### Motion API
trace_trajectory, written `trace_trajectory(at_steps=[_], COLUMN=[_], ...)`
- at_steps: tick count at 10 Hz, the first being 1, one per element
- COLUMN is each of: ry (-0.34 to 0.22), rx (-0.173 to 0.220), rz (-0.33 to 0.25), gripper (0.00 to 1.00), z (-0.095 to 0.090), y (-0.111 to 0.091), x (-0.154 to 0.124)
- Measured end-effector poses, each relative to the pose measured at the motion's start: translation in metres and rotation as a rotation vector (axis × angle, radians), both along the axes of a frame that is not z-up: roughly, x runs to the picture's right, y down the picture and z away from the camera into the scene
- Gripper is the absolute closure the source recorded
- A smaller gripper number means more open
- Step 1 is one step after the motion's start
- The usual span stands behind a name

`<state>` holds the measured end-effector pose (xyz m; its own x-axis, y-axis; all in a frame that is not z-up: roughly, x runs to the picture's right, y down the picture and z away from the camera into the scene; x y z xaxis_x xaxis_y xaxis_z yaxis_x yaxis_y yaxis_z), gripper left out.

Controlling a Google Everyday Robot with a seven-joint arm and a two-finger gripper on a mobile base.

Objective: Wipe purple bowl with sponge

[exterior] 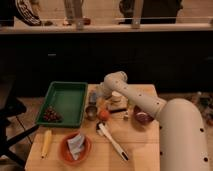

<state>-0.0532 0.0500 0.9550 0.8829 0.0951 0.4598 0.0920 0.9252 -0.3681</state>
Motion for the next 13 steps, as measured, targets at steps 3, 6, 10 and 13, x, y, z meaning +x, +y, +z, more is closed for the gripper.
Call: trace_trajectory(at_steps=[3, 6, 10, 13], ry=[0.021, 0.033, 0.044, 0.061], rx=[-0.007, -0.014, -0.014, 0.005], rz=[0.025, 0.052, 0.075, 0.087], gripper=[0.20, 0.20, 0.20, 0.20], z=[0.004, 0.009, 0.013, 0.014], y=[0.001, 0.001, 0.002, 0.004], x=[-0.010, -0.012, -0.015, -0.016])
